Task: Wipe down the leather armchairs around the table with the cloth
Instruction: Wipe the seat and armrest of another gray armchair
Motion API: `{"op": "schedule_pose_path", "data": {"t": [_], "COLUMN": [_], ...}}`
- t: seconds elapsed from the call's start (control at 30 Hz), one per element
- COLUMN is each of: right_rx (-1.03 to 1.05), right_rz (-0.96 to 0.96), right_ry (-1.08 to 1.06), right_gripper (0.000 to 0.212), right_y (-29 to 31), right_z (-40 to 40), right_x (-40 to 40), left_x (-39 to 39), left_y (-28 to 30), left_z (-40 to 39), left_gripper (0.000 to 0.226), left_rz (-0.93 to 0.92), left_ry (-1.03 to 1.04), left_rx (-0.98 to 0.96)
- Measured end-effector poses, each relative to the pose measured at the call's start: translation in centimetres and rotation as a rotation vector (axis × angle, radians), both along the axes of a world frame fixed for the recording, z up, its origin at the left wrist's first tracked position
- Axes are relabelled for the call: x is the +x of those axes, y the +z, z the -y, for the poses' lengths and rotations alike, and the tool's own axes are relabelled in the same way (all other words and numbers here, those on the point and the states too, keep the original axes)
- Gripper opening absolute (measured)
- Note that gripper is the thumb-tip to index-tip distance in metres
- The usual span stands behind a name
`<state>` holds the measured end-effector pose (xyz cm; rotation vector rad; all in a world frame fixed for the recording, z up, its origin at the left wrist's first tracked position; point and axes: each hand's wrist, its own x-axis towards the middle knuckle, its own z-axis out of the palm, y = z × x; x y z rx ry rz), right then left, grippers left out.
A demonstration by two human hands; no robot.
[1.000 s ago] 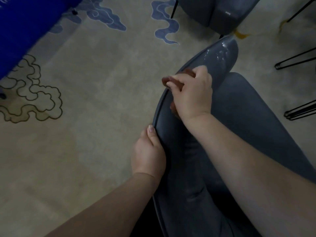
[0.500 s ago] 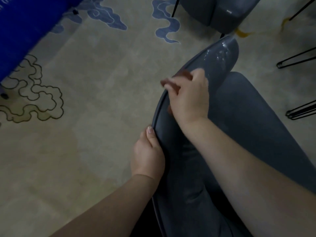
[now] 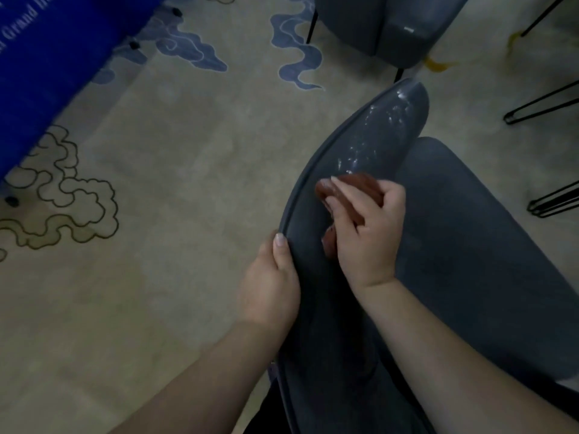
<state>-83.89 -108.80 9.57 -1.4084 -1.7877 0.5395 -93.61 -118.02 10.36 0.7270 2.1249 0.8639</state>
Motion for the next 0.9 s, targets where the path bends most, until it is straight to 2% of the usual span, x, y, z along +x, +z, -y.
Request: {"op": "schedule_pose_path", "data": {"t": [0.2, 0.3, 0.37, 0.53, 0.73, 0.9], "right_rx": [-0.189, -0.303, -0.349, -0.395, -0.181, -0.235], "right_rz": [-0.283, -0.469, -0.518, -0.355, -0.14, -0.142], "right_ry": [-0.199, -0.309, -0.312, -0.251, -0.065, -0.178], "right_gripper": [0.022, 0.021, 0.021, 0.028, 0.036, 0.031], "right_y": [-0.2, -0.4, -0.6, -1.6, -1.5, -1.9], "right_z": [-0.2, -2.6, -4.8, -8.8, -4.3, -10.5], "right_x": [1.4, 2.3, 2.8, 1.1, 1.0, 1.0], "left_x": [-1.7, -1.8, -1.9, -1.5, -1.2, -1.1], "left_y": [0.3, -0.3, -0.6, -0.7, -0.3, -0.3], "left_z": [-10.0, -11.0, -10.6, -10.6, -10.6, -10.5], "left_gripper": [0.048, 0.046, 0.046, 0.045, 0.042, 0.044], "left_rz": [-0.149, -0.228, -0.257, -0.341, -0.431, -0.484], "left_ry": [-0.211, -0.22, -0.194, -0.168, -0.182, -0.182], "left_rx": [-0.06, -0.074, -0.089, -0.109, -0.139, -0.163]}}
